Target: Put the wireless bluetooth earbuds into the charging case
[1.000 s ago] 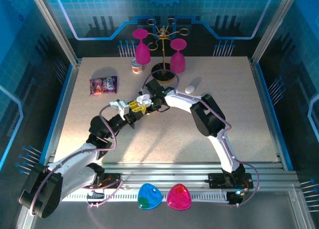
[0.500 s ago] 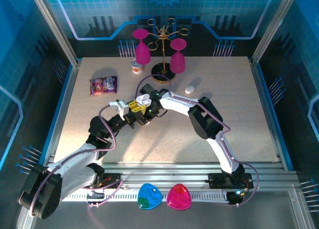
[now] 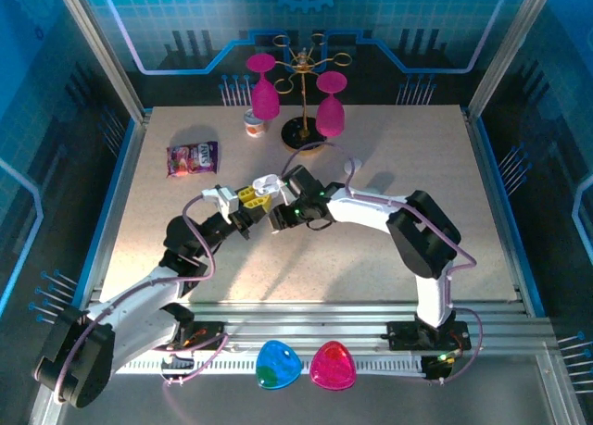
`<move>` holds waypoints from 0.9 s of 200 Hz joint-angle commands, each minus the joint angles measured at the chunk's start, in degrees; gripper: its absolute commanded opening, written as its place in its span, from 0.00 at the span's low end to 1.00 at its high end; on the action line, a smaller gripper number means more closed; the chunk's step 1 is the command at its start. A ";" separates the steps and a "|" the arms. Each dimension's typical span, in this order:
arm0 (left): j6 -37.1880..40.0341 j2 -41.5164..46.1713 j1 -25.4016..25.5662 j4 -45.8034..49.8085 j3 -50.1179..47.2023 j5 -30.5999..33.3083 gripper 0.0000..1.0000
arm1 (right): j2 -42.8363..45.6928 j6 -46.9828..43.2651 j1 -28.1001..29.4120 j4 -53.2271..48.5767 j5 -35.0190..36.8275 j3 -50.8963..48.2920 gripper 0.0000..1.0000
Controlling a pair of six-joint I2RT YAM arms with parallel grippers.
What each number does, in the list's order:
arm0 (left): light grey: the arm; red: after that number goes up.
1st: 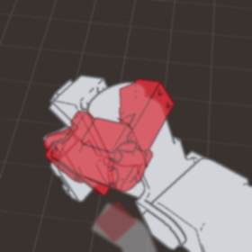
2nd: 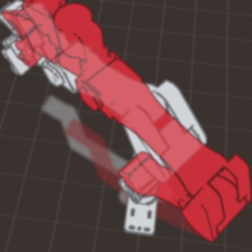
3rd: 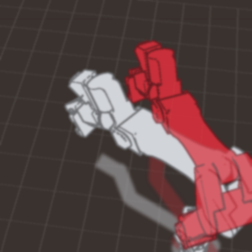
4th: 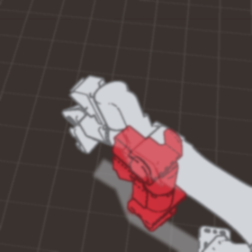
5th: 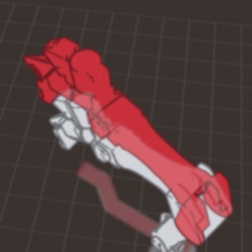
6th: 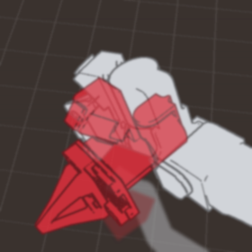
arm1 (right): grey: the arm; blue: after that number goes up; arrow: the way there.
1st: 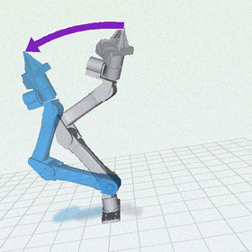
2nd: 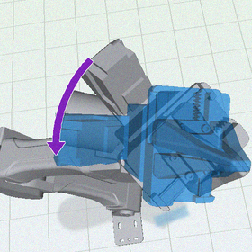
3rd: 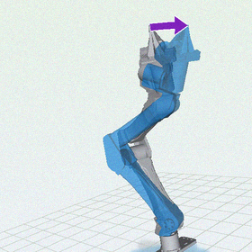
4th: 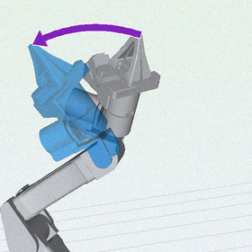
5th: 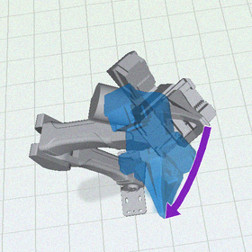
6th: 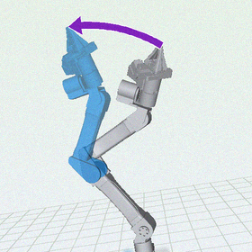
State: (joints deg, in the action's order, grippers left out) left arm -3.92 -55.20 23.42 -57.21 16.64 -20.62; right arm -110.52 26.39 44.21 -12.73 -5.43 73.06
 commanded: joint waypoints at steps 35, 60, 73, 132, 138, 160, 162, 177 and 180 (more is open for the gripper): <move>0.50 0.42 -0.10 -1.59 -0.18 -0.91 0.04 | -3.09 11.66 -0.39 -2.67 -1.25 2.54 0.38; 0.50 0.87 -0.08 -1.24 -0.41 -0.83 0.04 | -4.69 12.63 -0.28 -3.80 -1.55 3.84 0.34; 0.57 1.12 -0.08 -0.89 -0.54 -0.82 0.04 | -5.59 12.57 -0.30 -4.21 -2.18 4.72 0.33; 0.85 0.72 -0.10 -0.79 -0.41 -0.74 0.04 | -8.37 11.01 -0.06 -6.08 -3.48 7.23 0.34; 0.99 0.65 -0.04 -0.84 -0.31 -0.74 0.04 | -8.57 10.89 0.06 -6.16 -3.72 7.43 0.34; 0.94 0.03 -0.04 -1.30 -0.16 -0.74 0.04 | -8.94 10.40 0.39 -6.68 -4.31 8.06 0.34; 0.94 -0.03 -0.04 -1.32 -0.17 -0.74 0.04 | -8.99 10.32 0.39 -6.75 -4.34 8.13 0.34; 0.85 -0.39 -0.05 -1.59 -0.07 -0.83 0.04 | -9.19 10.09 0.69 -6.97 -4.59 8.37 0.34; 0.83 -0.43 -0.04 -1.66 -0.07 -0.82 0.04 | -9.26 10.02 0.75 -7.03 -4.59 8.39 0.34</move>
State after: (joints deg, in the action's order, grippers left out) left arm -3.90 -55.24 23.42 -57.21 16.62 -20.62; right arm -118.43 37.36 43.97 -17.69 -8.58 79.64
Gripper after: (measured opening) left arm 0.179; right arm 0.338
